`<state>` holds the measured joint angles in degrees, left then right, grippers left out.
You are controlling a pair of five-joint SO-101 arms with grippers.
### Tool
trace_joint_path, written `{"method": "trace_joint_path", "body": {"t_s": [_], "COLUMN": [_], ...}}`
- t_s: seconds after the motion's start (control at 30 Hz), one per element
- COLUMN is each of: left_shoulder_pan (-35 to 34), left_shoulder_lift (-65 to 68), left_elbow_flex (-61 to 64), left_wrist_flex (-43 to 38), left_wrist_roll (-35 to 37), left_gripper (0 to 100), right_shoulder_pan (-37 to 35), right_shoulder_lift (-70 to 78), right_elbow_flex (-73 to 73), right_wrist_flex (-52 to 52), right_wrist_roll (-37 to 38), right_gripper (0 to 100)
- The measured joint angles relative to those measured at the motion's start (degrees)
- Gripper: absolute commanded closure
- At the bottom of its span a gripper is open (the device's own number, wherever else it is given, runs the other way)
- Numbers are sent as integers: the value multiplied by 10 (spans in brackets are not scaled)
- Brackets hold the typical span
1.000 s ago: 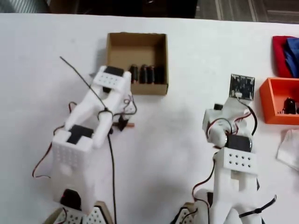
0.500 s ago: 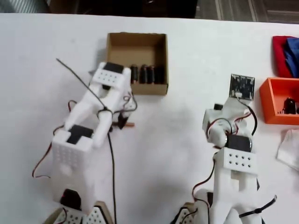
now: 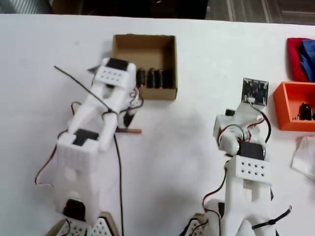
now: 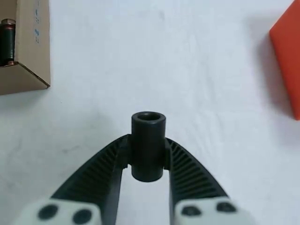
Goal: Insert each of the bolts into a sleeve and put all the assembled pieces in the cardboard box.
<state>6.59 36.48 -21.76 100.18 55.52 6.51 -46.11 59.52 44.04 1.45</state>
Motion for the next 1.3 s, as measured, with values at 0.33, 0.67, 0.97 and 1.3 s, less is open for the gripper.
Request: {"method": "trace_joint_path", "body": {"t_s": [0.33, 0.67, 0.97, 1.3], "left_shoulder_pan": [-18, -18, -18, -18], "left_shoulder_lift": [43, 78, 80, 81], "left_elbow_flex": [-21, -18, -31, -33], "left_wrist_flex": [-2, -5, -3, -3], "left_wrist_roll": [31, 34, 33, -34], "left_gripper": [867, 867, 867, 873], "right_shoulder_pan": [0, 0, 0, 0], "right_shoulder_lift": [0, 0, 0, 0], "right_elbow_flex": [0, 0, 0, 0], "right_wrist_flex": [0, 0, 0, 0], "right_wrist_roll": [0, 0, 0, 0], "right_gripper": [976, 976, 976, 976]}}
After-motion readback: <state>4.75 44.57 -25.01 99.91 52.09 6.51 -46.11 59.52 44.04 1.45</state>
